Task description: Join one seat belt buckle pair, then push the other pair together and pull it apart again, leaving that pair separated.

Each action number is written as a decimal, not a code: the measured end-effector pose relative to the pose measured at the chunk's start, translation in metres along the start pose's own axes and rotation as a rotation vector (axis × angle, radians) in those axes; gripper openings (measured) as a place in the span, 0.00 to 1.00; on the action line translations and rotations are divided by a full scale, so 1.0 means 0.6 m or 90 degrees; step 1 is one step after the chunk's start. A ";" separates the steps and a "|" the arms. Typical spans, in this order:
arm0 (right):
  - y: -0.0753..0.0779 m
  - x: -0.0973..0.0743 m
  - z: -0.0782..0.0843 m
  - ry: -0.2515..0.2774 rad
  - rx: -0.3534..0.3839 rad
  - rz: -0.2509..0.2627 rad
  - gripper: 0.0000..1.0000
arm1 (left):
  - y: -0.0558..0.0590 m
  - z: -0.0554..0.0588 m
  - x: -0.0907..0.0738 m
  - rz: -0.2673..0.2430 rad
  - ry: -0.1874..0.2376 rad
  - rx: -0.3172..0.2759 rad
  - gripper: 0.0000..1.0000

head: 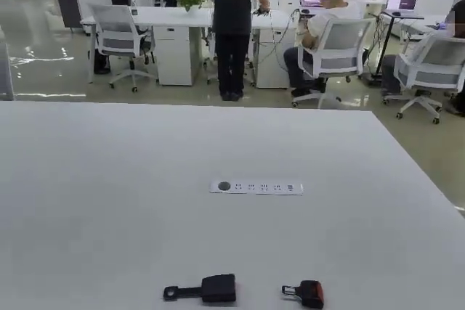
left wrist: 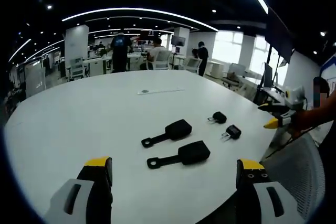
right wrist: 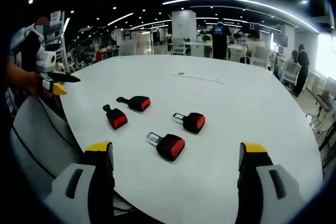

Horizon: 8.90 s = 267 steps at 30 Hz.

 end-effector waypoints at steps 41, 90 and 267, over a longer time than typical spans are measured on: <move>0.006 0.012 -0.010 0.000 0.002 -0.002 0.99 | -0.002 -0.008 0.011 0.005 -0.004 0.002 1.00; 0.000 0.038 -0.013 -0.015 0.004 -0.016 0.99 | -0.016 -0.009 0.036 0.018 -0.013 -0.004 1.00; -0.064 0.280 -0.020 -0.317 -0.330 -0.409 0.35 | 0.002 0.016 0.312 0.393 -0.322 0.423 0.35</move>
Point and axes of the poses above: the centre of the closed fingertips' face, and the gripper's own axes: x roughly forward along the fingers, y roughly to its right, z roughly out of its underside, the point moved 10 cm from there along -x, roughly backward along the fingers, and after that the axes turned 3 degrees about z, right-handed, at the moved point
